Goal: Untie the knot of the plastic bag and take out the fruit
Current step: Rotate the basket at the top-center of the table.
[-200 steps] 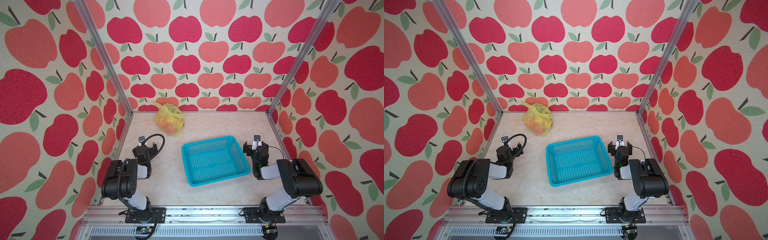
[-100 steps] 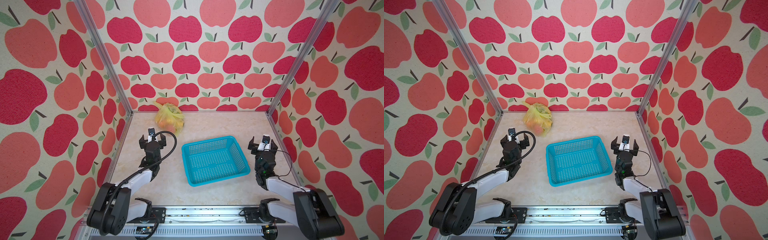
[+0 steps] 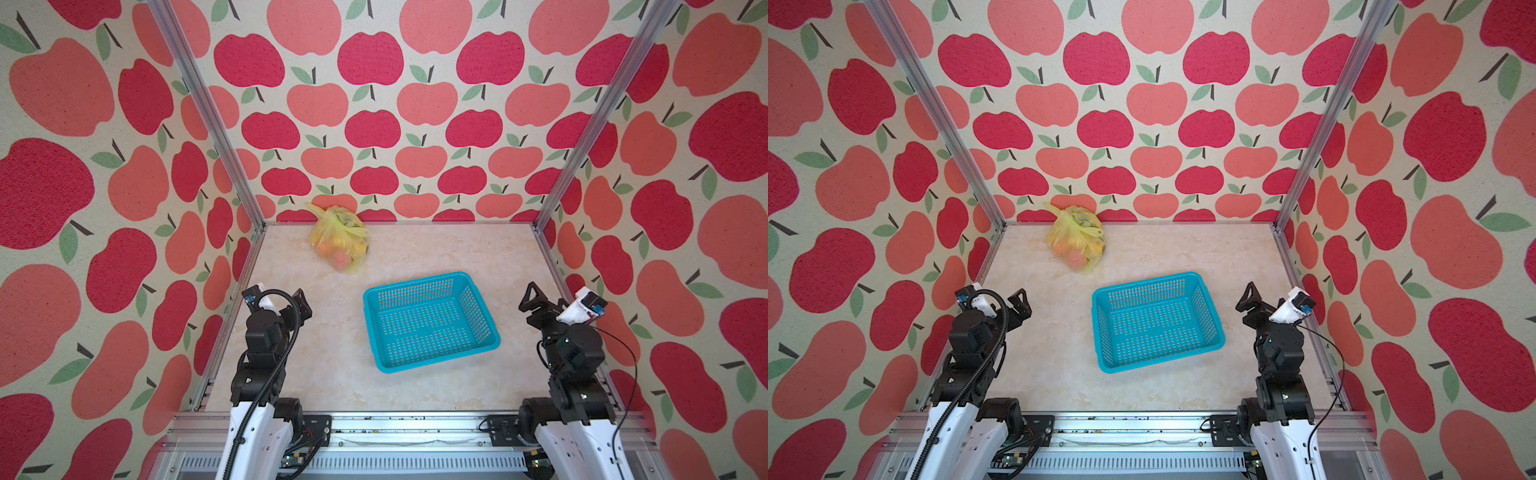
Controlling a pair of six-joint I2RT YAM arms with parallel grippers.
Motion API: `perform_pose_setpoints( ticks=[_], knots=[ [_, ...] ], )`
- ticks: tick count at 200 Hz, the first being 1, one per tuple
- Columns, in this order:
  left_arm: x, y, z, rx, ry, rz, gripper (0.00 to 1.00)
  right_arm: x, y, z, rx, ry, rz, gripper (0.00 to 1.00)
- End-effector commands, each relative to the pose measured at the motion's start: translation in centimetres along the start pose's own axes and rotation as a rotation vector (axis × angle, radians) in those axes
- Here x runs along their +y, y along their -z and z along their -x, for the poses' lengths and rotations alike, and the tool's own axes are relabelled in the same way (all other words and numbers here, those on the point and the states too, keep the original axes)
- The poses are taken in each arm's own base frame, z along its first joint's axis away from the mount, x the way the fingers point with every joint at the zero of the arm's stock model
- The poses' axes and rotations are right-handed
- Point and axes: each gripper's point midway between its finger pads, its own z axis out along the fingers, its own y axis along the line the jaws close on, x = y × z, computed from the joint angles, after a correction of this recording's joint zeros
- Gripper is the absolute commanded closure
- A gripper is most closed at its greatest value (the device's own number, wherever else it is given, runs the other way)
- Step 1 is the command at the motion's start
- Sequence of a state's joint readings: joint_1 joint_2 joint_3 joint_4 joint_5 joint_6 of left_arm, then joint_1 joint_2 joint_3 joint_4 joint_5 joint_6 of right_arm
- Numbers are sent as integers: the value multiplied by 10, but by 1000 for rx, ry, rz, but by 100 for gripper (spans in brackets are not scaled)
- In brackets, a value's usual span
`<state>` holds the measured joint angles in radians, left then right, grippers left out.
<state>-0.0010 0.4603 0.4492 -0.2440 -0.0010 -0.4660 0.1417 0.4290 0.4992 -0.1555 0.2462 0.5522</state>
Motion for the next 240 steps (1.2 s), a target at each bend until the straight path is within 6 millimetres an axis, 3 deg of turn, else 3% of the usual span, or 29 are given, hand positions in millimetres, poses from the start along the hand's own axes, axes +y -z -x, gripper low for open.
perform_pose_setpoints(
  ticks=[1, 22, 40, 78, 108, 130, 163, 186, 215, 240],
  knots=[
    [-37, 9, -34, 165, 96, -229, 1, 13, -13, -48, 341, 54, 11, 1],
    [-54, 11, -48, 247, 50, -276, 0, 28, -32, -92, 573, 125, 21, 1],
    [-68, 10, -61, 300, -27, -275, 0, 34, -40, -120, 665, 227, -10, 1],
    [-97, 5, -83, 355, -118, -308, 1, 37, -48, -149, 733, 310, -26, 1],
    [-105, 2, -92, 418, -120, -325, 1, 29, -56, -165, 800, 344, -69, 12],
    [-99, 1, -91, 405, -113, -289, 1, 30, -62, -169, 815, 340, -78, 31],
    [-98, 3, -90, 400, -110, -289, 1, 22, -71, -168, 798, 301, -126, 48],
    [-95, 0, -88, 384, -118, -276, 1, 7, -80, -165, 795, 239, -186, 72],
    [-83, -10, -85, 364, -119, -206, 1, -23, -83, -154, 766, 147, -317, 86],
    [-80, -17, -85, 369, -89, -201, 1, -45, -78, -143, 698, 61, -417, 90]
  ],
)
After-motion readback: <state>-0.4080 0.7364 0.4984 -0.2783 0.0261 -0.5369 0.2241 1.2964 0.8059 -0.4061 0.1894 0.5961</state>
